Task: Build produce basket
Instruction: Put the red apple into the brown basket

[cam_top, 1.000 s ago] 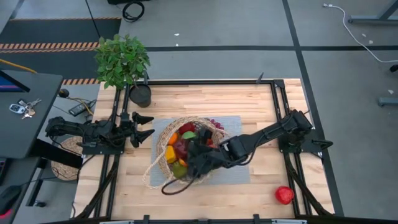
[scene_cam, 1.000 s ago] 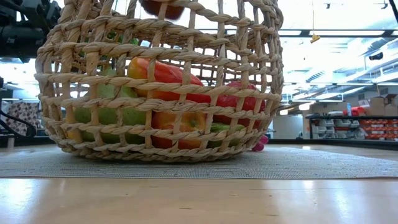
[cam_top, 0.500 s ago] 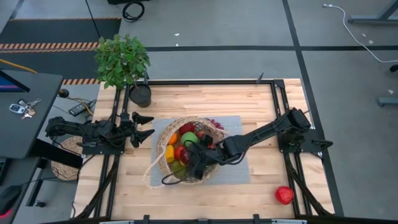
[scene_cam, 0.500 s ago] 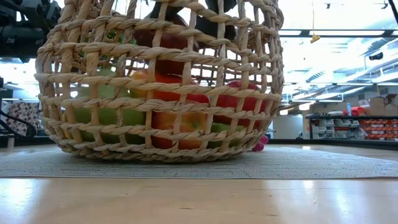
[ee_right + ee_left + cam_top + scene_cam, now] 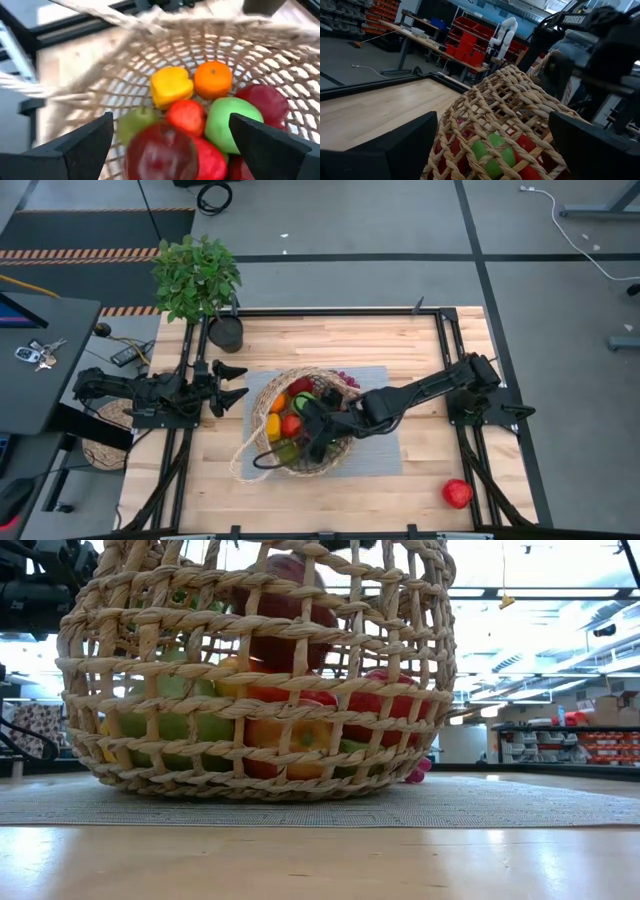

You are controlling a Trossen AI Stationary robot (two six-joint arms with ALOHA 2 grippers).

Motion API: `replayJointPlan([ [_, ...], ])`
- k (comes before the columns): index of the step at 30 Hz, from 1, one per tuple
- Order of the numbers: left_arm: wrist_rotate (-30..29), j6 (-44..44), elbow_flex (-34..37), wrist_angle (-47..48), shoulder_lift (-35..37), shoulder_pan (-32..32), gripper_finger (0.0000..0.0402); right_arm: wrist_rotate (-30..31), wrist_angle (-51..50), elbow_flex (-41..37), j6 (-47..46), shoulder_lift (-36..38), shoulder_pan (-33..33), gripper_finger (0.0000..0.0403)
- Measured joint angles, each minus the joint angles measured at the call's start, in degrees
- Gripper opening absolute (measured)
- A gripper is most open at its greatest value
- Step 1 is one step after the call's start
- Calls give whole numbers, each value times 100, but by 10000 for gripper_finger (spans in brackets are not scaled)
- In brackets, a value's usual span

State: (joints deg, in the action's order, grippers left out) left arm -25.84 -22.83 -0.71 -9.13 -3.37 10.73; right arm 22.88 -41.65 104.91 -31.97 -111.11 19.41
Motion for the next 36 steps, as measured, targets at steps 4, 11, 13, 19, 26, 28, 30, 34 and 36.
replayJointPlan([
  [4,0,0,0,0,-1,-1,389,-184,-592,490,-188,7,219,398],
  [11,2,-2,0,0,-1,-1,389,-1289,-784,677,-446,11,1039,387],
  [13,2,-1,0,0,-1,-1,389,-1263,-1119,677,-806,11,1296,382],
  [19,2,-2,0,0,0,-1,389,-915,-2926,675,-2606,9,1969,363],
  [26,2,-2,0,2,0,-1,389,-915,-4591,165,-5094,11,2693,348],
  [28,0,-2,0,0,0,-1,389,-1415,-4682,-143,-5669,9,2896,347],
  [30,1,-2,0,0,1,1,389,-2082,-4683,-387,-6094,4,3102,351],
  [34,1,-2,0,2,0,0,389,-2927,-4693,-789,-6696,4,3434,372],
  [36,2,-2,0,0,2,0,389,-3178,-4692,-979,-6828,4,3541,387],
])
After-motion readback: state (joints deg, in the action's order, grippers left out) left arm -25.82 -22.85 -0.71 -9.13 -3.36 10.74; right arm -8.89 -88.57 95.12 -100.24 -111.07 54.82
